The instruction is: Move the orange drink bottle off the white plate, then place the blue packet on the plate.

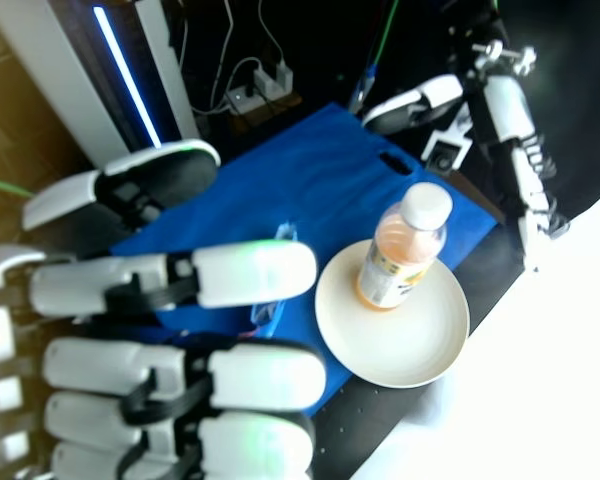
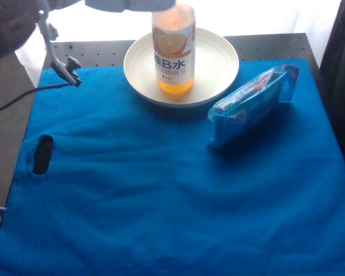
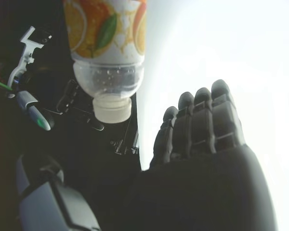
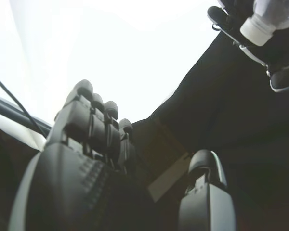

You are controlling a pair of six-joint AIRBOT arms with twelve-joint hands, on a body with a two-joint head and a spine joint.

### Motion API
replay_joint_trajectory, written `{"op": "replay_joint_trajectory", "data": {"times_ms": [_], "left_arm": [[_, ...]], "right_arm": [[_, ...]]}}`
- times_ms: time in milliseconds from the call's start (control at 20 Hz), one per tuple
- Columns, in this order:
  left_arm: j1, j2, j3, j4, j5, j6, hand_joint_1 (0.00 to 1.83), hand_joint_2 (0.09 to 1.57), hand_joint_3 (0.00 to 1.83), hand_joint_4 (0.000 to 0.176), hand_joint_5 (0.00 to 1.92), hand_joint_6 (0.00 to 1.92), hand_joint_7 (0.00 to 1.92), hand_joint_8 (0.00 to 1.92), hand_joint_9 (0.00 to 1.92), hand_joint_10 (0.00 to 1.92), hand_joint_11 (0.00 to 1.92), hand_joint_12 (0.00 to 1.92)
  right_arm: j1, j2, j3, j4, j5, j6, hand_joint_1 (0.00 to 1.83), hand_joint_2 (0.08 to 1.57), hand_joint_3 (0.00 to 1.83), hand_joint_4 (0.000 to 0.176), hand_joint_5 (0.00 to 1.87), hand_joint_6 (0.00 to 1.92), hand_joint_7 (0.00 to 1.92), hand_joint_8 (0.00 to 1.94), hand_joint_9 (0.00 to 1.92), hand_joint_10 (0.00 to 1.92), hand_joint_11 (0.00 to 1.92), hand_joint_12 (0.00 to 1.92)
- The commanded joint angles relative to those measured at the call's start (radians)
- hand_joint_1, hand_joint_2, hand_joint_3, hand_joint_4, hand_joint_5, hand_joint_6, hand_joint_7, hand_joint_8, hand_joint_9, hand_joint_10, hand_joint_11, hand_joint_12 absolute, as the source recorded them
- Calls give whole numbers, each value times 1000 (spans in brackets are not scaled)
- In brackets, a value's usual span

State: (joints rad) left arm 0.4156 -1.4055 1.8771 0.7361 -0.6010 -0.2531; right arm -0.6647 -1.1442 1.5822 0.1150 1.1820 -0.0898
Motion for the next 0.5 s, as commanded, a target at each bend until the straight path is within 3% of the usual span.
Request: {"op": "replay_joint_trajectory", "data": {"times_ms": [0,50,100,200,300,350,450], "left_arm": [[-12,-9,8,-34,-75,-20,419,589,0,48,0,0,111,7,59,5,23,82],[-12,-23,18,-14,-69,-29,441,590,0,55,0,0,117,8,58,4,6,76],[-12,-31,23,2,-65,-36,489,591,0,74,0,0,117,7,55,3,0,72],[-12,-38,24,33,-52,-41,506,593,0,61,0,0,104,0,23,0,21,88],[-11,-51,32,56,-41,-43,502,610,4,40,0,0,113,2,23,1,3,54],[-10,-54,34,62,-38,-45,495,617,5,37,0,0,116,3,4,0,0,10],[-8,-63,44,83,-28,-58,497,615,3,54,0,0,131,8,0,0,0,0]], "right_arm": [[14,-5,4,23,108,10,480,904,0,93,211,8,196,0,182,6,213,25],[17,-7,4,16,109,10,495,903,0,104,225,12,163,0,179,4,214,24],[23,-8,4,7,109,10,511,929,0,98,226,10,184,10,198,11,238,32],[36,-9,0,-14,110,10,489,959,7,95,202,0,181,7,204,9,252,32],[43,-9,-5,-25,124,10,490,957,4,79,199,0,180,4,158,0,197,5],[45,-8,-7,-29,128,10,503,965,6,62,173,0,192,8,151,0,175,0],[50,-8,-11,-38,137,10,478,943,0,52,177,4,224,15,157,1,157,0]]}}
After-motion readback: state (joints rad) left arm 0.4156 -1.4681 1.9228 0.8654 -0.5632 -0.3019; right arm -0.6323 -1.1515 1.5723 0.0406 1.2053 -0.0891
